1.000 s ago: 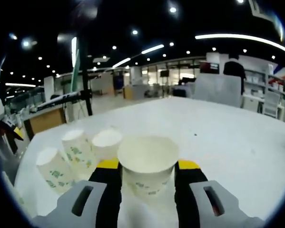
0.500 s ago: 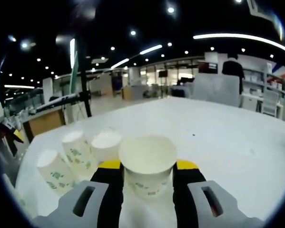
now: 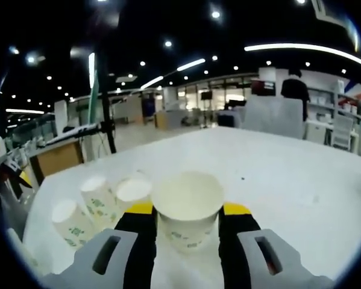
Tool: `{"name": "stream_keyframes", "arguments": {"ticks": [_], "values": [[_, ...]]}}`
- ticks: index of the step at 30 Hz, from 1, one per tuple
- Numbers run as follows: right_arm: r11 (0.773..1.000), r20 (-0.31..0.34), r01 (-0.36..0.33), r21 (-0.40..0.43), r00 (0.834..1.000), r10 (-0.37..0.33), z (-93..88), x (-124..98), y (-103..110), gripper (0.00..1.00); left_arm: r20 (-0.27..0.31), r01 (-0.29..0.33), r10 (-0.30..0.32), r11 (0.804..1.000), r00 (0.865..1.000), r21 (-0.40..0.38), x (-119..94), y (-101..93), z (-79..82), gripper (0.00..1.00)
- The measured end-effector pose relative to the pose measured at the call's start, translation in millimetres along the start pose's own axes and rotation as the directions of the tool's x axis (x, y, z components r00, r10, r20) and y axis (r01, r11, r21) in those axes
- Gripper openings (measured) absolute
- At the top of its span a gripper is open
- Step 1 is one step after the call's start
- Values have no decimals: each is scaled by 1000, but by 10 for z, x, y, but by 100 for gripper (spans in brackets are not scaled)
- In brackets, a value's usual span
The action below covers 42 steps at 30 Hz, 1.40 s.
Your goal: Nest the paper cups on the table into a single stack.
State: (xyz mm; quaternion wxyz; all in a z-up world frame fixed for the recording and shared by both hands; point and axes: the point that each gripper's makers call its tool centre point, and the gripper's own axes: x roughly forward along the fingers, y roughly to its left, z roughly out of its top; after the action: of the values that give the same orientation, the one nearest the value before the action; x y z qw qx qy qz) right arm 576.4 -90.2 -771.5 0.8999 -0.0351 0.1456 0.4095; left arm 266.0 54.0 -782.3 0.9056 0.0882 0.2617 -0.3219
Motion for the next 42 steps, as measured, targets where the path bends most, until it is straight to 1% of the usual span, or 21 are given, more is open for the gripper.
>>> {"name": "stream_keyframes", "arguments": {"ticks": [10,18,23,25,29,31,37,42], "values": [[1000,18,3,-1,1000,-3,248,-25,-53,36,-4,3,-3,1000,1000,1,2,6,-6,92],[1000,16,7,-23,1000,-7,359,-33,-105,36,-2,2,-2,1000,1000,6,0,11,4,92],[1000,2,0,-19,1000,0,438,-49,-105,36,-2,12,-12,1000,1000,7,4,-7,1,92],[1000,-3,3,-15,1000,-3,486,-55,-125,36,-7,12,-12,1000,1000,12,8,-7,-10,92],[999,14,8,-39,1000,-7,617,-70,-140,36,-3,11,-11,1000,1000,11,8,-4,-8,92],[999,18,5,-36,1000,-5,669,-75,-141,36,1,9,-9,1000,1000,9,7,3,-3,92],[998,15,7,-56,1000,-6,751,-85,-155,35,-1,7,-7,1000,1000,10,1,-4,3,92],[998,20,15,-56,1000,-14,797,-103,-187,35,2,5,-5,1000,1000,10,-3,-3,7,92]]}}
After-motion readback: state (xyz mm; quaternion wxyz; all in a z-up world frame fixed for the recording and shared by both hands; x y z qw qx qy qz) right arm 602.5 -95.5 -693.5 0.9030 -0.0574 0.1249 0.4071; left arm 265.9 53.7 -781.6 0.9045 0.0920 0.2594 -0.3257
